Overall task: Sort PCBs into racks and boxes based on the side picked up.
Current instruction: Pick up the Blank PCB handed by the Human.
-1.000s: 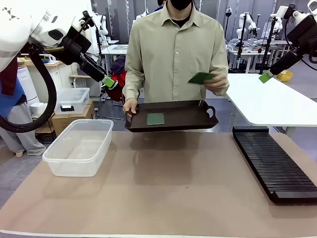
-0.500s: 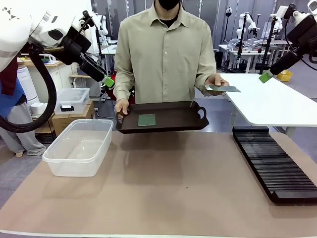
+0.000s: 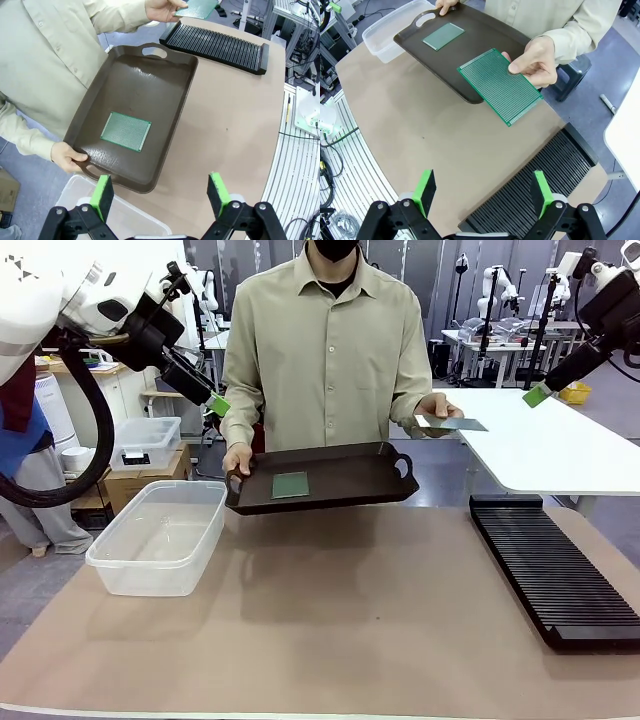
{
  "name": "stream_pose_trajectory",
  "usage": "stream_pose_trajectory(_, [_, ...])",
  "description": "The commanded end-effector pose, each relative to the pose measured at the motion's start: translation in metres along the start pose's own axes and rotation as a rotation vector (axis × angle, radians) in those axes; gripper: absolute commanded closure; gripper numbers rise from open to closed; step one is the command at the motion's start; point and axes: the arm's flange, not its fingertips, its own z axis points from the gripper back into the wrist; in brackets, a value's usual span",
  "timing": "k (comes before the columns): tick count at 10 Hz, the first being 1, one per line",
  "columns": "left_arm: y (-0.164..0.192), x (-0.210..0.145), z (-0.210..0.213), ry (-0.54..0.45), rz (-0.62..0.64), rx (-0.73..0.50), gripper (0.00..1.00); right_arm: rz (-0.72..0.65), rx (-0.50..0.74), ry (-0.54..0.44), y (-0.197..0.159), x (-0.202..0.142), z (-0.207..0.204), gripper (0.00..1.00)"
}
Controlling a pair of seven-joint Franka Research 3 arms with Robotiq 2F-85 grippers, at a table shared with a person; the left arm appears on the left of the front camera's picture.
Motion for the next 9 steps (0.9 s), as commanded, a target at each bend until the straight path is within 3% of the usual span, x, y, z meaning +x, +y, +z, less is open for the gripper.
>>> stream_pose_trajectory(1, [0.001,-0.001,0.001,-0.015,0.003,-0.015,0.00,0.003,0.019,-0.010,0.000,0.000,-0.001,0.00])
stream_pose_trajectory(7, [0.001,-0.001,0.001,-0.015,0.003,-0.015,0.00,-0.023,0.018,0.005,-0.005,0.000,-0.005,0.00])
stream_pose_trajectory(9, [0.001,-0.001,0.001,-0.015,0.003,-0.015,0.00,-0.206,0.136,0.017,-0.027,0.001,-0.008,0.00])
